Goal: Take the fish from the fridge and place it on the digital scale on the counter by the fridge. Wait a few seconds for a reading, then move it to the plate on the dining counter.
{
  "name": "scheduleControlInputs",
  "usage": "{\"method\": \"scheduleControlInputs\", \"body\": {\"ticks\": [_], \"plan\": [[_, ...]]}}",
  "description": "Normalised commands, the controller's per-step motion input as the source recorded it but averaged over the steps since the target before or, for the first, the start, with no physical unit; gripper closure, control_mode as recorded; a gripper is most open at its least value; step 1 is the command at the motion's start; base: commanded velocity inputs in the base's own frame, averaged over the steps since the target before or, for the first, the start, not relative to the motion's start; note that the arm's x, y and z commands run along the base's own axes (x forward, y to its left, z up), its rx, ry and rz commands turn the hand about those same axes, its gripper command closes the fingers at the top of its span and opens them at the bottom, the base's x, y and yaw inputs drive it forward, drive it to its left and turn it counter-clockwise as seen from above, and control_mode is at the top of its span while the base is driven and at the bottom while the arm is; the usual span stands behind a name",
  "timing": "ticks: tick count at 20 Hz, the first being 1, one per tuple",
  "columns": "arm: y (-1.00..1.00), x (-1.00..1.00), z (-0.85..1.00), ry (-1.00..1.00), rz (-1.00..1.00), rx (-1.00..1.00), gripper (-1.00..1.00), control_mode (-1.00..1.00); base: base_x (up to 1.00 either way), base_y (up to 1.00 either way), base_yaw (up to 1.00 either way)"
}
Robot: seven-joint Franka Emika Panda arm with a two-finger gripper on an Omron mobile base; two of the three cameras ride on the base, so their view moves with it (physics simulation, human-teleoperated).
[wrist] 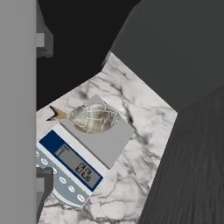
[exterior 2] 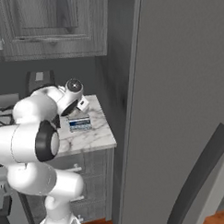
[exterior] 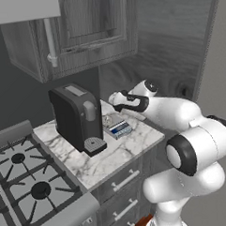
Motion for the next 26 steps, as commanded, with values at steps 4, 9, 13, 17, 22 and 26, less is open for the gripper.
{"method": "scheduleControlInputs", "body": {"ticks": [4,9,13,17,22,26], "plan": [[0.00,0.21,-0.39,0.01,0.00,0.00,-1.00,-1.00,0.00,0.00,0.00],[0.02,0.21,-0.37,0.00,0.00,0.00,-1.00,-1.00,0.00,0.00,0.00],[0.14,0.27,-0.24,0.00,0.00,0.00,-1.00,-1.00,0.00,0.00,0.00],[0.22,0.29,-0.17,0.00,0.00,0.00,-1.00,-1.00,0.00,0.00,0.00],[0.19,0.29,-0.13,0.02,0.00,0.00,-1.00,-1.00,0.00,0.00,0.00],[0.09,0.22,-0.13,0.04,0.00,0.00,-1.00,-1.00,0.00,0.00,0.00]]}}
